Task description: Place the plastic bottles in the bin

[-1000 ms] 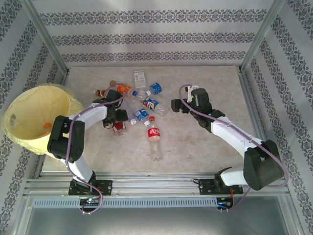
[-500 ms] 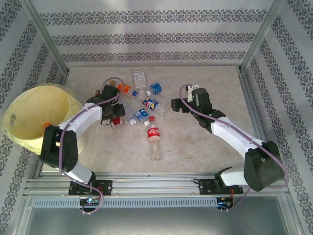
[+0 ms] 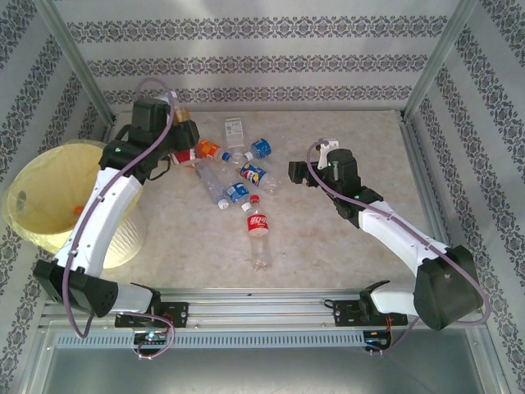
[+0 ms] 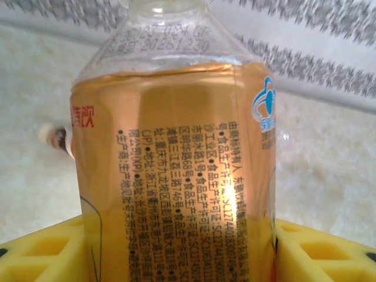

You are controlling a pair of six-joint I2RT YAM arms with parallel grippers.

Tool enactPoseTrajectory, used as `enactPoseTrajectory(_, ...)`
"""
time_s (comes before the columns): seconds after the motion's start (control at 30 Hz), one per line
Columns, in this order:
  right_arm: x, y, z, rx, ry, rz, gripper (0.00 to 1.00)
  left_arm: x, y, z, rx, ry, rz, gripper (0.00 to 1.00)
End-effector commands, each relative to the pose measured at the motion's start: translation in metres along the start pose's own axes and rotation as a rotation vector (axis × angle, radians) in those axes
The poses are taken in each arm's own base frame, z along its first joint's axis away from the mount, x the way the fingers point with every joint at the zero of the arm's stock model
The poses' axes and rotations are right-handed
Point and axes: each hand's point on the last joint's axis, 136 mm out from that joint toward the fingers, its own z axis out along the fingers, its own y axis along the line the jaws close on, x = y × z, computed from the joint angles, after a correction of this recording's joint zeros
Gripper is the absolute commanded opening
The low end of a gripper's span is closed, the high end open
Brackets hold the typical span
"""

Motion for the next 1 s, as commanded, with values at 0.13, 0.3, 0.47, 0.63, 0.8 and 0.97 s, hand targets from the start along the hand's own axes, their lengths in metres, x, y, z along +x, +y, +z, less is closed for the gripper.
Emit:
enactPoseTrajectory(0.13, -0.010, 0.002, -0.008, -0.011, -0.054, 0.015, 0.98, -0.045, 0.041, -0.064, -0.246, -0.172, 0.094, 0.59)
enactPoseTrajectory(0.3, -0.011, 0.004, -0.005, -0.017, -0.052, 0.017, 0.98, -0.067, 0.066, -0.097, -0.396, -0.279, 0.078, 0.59)
enactPoseTrajectory(0.47, -0.016, 0.008, -0.001, -0.032, -0.051, 0.019, 0.98, -0.076, 0.075, -0.118, -0.437, -0.355, 0.033, 0.58)
enactPoseTrajectory(0.63, -0.022, 0.012, 0.000, -0.051, -0.066, 0.018, 0.98, -0.072, 0.143, -0.161, -0.817, -0.442, -0.054, 0.56)
enactPoseTrajectory(0.8, -0.032, 0.019, 0.003, -0.071, -0.061, -0.021, 0.98, -0.046, 0.199, -0.187, -0.927, -0.464, -0.207, 0.56)
enactPoseTrajectory(0.97, -0.038, 0.026, 0.007, -0.101, -0.052, -0.034, 0.98, -0.017, 0.236, -0.203, -1.035, -0.426, -0.278, 0.57)
